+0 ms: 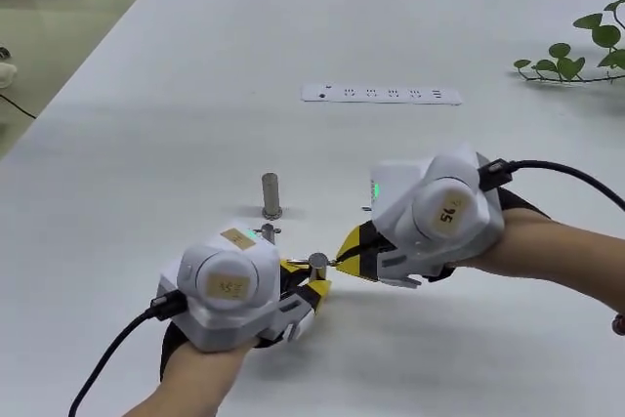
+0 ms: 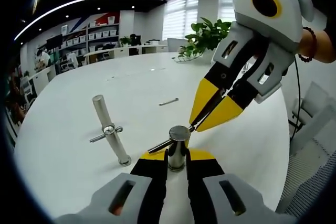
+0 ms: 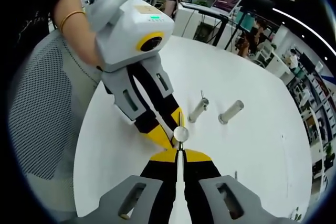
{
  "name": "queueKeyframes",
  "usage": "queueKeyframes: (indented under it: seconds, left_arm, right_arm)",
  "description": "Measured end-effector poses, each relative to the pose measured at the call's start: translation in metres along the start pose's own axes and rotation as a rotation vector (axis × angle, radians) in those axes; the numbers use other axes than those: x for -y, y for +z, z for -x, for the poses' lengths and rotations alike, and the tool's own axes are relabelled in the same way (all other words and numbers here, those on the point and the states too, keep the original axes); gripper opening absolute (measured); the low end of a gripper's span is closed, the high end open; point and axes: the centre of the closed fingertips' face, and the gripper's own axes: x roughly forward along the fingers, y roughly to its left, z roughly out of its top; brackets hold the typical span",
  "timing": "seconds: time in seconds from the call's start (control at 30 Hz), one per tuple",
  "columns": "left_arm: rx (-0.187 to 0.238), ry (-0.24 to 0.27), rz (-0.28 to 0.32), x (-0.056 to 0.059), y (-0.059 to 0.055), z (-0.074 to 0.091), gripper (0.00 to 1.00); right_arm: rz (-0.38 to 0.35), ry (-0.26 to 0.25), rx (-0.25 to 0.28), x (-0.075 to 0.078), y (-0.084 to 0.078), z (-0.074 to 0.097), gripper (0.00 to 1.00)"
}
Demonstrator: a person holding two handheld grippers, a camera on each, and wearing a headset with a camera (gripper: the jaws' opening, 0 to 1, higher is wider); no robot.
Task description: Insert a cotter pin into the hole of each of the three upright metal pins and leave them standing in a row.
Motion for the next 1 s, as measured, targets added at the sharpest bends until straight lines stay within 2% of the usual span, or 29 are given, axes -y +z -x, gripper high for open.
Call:
queueKeyframes:
  seconds: [0.23,0.47,0.7,1.0]
  left_arm:
    - [0.005,0.011,0.025,0.0,0.0,0.0,0.11]
    - [0.006,0.011,0.021,0.0,0.0,0.0,0.1]
    - [0.004,0.008,0.006,0.0,0.0,-0.001,0.1]
    - [0.012,0.0,-0.02,-0.001,0.002,-0.001,0.09]
  right_arm:
    - [0.0,-0.001,-0.002,0.0,0.001,0.0,0.0]
    - [-0.011,-0.002,0.005,0.0,0.001,0.0,0.0]
    - [-0.07,-0.014,0.022,0.003,0.0,0.001,0.04]
    - [-0.15,-0.051,0.02,0.009,-0.014,0.009,0.06]
